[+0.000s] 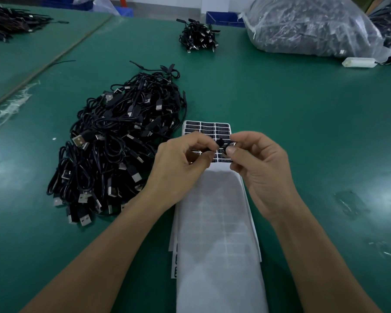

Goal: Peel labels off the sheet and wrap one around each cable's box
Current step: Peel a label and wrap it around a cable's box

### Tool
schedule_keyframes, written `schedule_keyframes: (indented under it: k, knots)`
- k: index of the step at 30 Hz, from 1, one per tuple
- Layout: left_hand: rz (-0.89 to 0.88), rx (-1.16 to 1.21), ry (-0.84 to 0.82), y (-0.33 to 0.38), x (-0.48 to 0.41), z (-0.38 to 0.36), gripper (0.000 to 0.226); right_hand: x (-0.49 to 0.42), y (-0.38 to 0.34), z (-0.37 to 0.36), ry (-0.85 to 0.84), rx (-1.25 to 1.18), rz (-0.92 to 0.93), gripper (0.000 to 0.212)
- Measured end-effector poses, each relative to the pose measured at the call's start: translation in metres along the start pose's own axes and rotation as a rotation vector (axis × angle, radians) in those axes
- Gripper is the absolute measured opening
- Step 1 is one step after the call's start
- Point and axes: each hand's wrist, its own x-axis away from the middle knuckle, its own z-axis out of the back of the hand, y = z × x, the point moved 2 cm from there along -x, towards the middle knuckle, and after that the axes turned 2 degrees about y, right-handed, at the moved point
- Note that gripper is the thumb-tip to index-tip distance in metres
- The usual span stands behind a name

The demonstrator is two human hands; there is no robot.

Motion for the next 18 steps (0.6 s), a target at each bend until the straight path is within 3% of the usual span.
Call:
schedule_keyframes:
  k: [4, 9, 18]
  knots:
    - [0.016, -0.004, 0.008, 0.002, 0.000, 0.001, 0.034, 0.002, -0.003, 0.000, 0.013, -0.012, -0.006, 0.020]
    - [0.048, 0.013, 0.024, 0.010, 0.002, 0.000, 0.031, 0.004, -0.007, 0.000, 0.055, 0.033, 0.003, 0.033]
    - [0.060, 0.060, 0.019, 0.008, 0.002, -0.001, 0.012, 0.005, -0.005, -0.005, 0.018, 0.071, -0.008, 0.024]
